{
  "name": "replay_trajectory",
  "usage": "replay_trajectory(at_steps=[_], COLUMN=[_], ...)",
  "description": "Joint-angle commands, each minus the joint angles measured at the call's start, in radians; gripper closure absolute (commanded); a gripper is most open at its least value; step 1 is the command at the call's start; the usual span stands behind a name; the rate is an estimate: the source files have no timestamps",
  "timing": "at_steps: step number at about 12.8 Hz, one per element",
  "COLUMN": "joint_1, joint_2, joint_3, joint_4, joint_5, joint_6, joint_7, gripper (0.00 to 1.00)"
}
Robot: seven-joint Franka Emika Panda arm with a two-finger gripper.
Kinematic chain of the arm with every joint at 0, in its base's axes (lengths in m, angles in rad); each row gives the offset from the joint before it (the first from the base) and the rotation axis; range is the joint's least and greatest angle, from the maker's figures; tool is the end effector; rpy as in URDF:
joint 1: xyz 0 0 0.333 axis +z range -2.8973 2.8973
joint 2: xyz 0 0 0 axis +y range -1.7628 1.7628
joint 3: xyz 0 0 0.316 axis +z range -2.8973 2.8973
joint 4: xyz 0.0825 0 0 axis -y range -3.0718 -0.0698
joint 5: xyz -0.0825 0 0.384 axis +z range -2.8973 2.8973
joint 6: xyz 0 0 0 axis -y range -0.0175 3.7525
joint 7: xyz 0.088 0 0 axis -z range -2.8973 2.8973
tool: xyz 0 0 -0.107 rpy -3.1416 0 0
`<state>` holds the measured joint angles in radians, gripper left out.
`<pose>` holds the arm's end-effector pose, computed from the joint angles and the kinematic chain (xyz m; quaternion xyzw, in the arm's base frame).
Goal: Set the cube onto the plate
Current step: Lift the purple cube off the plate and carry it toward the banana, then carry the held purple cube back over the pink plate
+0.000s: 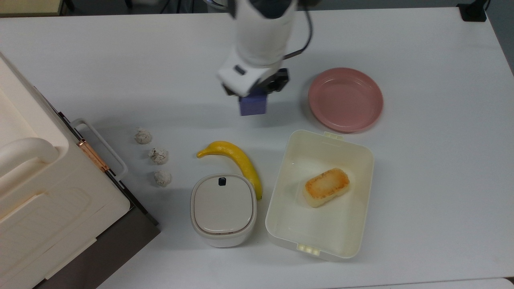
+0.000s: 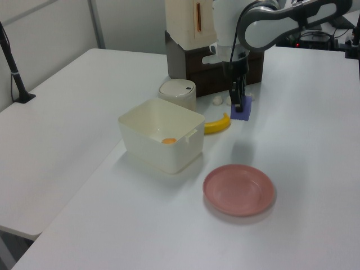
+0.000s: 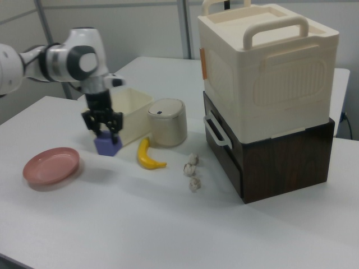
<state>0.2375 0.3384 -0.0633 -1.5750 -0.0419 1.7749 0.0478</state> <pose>0.6346 0.1125 0.4348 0.9947 0.0697 -0.0650 0.0382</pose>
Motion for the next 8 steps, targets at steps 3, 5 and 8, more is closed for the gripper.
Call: replay_trajectory(at_steps=[3, 5, 8], joint_1=[0.213, 0.303, 0.376], joint_2=[-0.001, 0.022, 0.092], joint_3=[-0.006, -0.006, -0.006], joint_4=[-0.019, -0.019, -0.019], joint_5=[0.007, 0.014, 0.014], joint_6=[0.011, 0.049, 0.113], joint_7=[0.173, 0.251, 0.331], gripper=[0.88, 0.86, 0.78])
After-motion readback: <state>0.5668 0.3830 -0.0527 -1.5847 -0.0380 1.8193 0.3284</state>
